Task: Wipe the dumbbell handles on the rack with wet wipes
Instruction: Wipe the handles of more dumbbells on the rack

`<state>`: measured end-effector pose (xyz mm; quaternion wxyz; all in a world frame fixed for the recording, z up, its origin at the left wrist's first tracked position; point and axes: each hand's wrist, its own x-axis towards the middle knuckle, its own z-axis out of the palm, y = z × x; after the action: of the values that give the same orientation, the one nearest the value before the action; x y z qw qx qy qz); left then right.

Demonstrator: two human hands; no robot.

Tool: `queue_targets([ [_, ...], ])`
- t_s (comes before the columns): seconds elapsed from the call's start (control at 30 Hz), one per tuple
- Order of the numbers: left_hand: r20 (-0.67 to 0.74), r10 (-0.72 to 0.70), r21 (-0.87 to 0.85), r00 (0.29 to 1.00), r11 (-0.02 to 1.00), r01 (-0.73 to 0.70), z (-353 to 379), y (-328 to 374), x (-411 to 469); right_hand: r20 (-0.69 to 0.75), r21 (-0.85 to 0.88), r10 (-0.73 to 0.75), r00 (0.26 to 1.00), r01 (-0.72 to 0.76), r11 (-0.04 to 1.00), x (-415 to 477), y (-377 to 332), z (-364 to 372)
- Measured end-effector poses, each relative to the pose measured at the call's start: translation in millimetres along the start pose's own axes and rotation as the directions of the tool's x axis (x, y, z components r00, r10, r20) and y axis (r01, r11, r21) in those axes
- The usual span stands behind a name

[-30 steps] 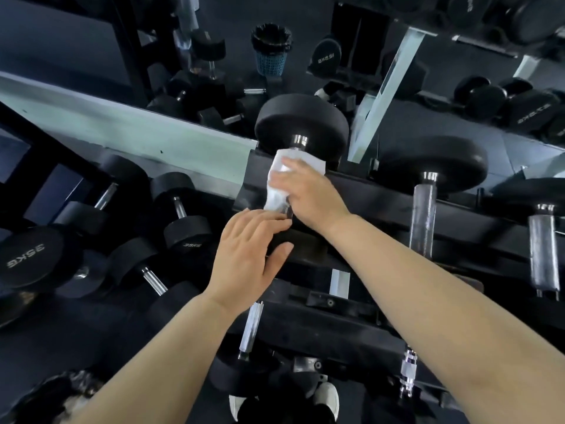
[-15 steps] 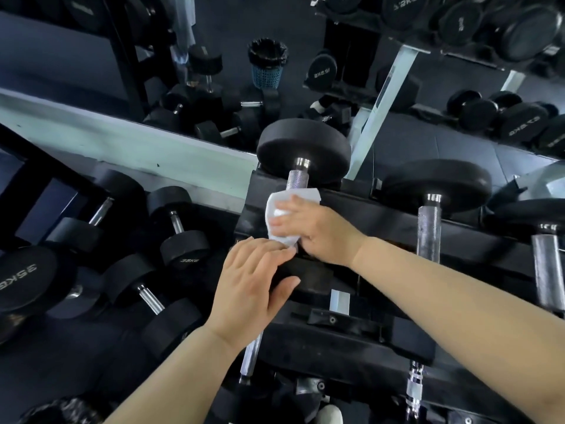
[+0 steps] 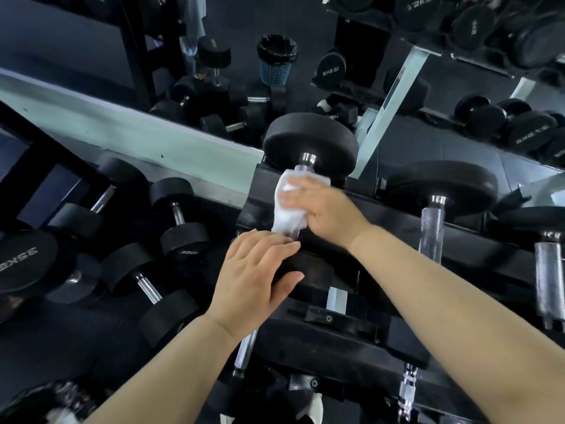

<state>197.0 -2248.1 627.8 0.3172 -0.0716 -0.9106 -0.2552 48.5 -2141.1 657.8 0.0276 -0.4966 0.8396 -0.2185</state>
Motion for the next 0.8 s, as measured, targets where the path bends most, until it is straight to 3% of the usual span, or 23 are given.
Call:
queue_targets([
  [0.1, -0.001, 0.003, 0.015, 1.0, 1.0, -0.003, 0, 0, -1, -0.077, 0.12, 0.231, 0.97, -0.221, 0.968, 17, 4, -4],
  [0.3, -0.007, 0.002, 0.016, 1.0, 1.0, -0.002, 0, 0, 0, 0.024, 0.2, 0.129, 0.991, -0.131, 0.971, -22, -14, 5],
  [0.4, 0.0, 0.001, 0.023, 1.0, 1.0, -0.001, -1, 1, 0, -0.097, 0.29, 0.188, 0.977, -0.153, 0.945, -24, -15, -9],
  [0.43, 0.003, -0.003, 0.027, 1.0, 1.0, 0.003, -1, 0, 0, -0.152, 0.373, 0.309, 0.939, -0.235, 0.898, -24, -16, -15],
  [0.5, 0.005, -0.008, 0.04, 1.0, 0.999, 0.008, -1, 1, 0, -0.175, 0.543, 0.6, 0.78, -0.432, 0.72, -18, -13, -22],
  [0.6, 0.005, -0.016, 0.06, 1.0, 0.998, 0.015, -2, 3, 1, -0.021, 0.67, 0.806, 0.591, -0.59, 0.451, 1, -14, -17],
  [0.67, 0.012, -0.031, 0.067, 0.999, 0.997, 0.03, -3, 5, 1, 0.14, 0.78, 0.823, 0.55, -0.573, 0.25, 7, -22, -12],
  [0.8, 0.039, -0.092, 0.106, 0.995, 0.991, 0.087, -5, 11, 2, 0.438, 0.865, 0.653, 0.618, -0.486, -0.121, 4, -21, -9],
])
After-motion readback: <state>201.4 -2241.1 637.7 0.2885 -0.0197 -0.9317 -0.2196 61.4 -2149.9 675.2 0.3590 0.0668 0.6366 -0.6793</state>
